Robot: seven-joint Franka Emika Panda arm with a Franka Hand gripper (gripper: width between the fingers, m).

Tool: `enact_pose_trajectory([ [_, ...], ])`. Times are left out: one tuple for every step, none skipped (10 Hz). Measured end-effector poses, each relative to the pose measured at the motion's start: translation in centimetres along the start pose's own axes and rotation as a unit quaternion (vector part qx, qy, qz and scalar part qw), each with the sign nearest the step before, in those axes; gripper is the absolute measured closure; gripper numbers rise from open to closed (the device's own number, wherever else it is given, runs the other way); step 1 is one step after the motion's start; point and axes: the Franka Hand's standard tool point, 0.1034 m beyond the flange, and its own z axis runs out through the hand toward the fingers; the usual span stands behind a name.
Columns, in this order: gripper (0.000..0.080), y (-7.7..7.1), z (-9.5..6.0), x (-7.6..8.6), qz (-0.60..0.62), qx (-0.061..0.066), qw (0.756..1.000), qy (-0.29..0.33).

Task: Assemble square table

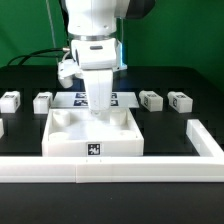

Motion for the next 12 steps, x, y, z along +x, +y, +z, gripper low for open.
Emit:
enact_pose_trajectory([
  [0.0742,0.0,0.0,0.0,0.000,0.000,1.000,0.000],
  [0.0742,0.0,0.0,0.0,0.000,0.000,1.000,0.000],
  [0.0742,0.0,0.0,0.0,0.000,-0.001,1.000,0.000],
  [0.0742,0.0,0.0,0.0,0.000,-0.001,1.000,0.000],
  [0.0742,0.0,0.0,0.0,0.000,-0.001,1.000,0.000],
  [0.0742,0.0,0.0,0.0,0.000,-0.001,1.000,0.000],
  [0.0742,0.1,0.0,0.2,0.006,-0.001,1.000,0.000],
  [0.0742,0.3,-0.1,1.1,0.019,-0.002,1.000,0.001],
  [0.0742,0.6,0.0,2.1,0.023,-0.002,1.000,0.003],
  [0.0742,1.0,0.0,2.8,0.019,-0.004,1.000,0.006],
  [0.0742,1.4,0.0,3.4,0.027,-0.007,1.000,0.008],
  [0.0742,2.0,0.0,4.4,0.034,-0.010,0.999,0.010],
])
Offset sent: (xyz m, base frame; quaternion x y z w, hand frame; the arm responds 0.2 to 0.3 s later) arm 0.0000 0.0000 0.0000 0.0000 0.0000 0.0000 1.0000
